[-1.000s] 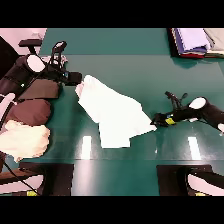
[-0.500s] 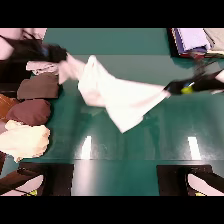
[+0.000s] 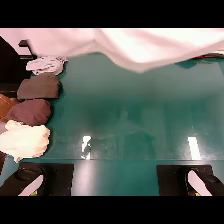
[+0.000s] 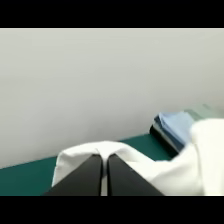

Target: Fold the shirts.

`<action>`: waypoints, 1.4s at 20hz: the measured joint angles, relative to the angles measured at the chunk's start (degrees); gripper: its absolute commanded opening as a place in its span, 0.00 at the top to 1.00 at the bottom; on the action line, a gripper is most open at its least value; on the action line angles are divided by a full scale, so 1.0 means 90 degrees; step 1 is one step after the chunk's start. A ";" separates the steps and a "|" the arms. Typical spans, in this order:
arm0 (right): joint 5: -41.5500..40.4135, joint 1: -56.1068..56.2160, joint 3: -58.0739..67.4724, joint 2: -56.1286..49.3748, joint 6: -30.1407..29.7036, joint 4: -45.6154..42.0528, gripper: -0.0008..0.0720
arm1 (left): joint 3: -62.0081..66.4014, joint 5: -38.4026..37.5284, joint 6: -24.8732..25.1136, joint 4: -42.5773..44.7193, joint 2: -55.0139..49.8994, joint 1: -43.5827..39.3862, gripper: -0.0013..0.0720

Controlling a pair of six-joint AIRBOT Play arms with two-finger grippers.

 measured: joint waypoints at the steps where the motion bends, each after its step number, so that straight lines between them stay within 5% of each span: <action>1: 0.0138 -0.0199 0.0257 -0.0005 0.0027 0.0000 0.97 | 0.0107 -0.0083 0.0000 0.0002 0.0063 0.0000 0.95; 8: 0.0974 -0.0002 0.0522 -0.0857 0.0522 -0.0036 0.97 | -0.1430 -0.0818 -0.0017 0.0029 -0.0170 0.0002 0.95; 15: 0.0284 0.1719 -0.0588 -0.1962 0.0668 -0.1132 0.97 | -0.3378 -0.0318 0.0019 0.0189 -0.0792 0.0005 0.95; 28: 0.0231 0.1977 0.1319 -0.0539 0.0857 -0.2050 0.97 | 0.0930 -0.0935 0.0027 0.0226 -0.0646 0.0007 0.95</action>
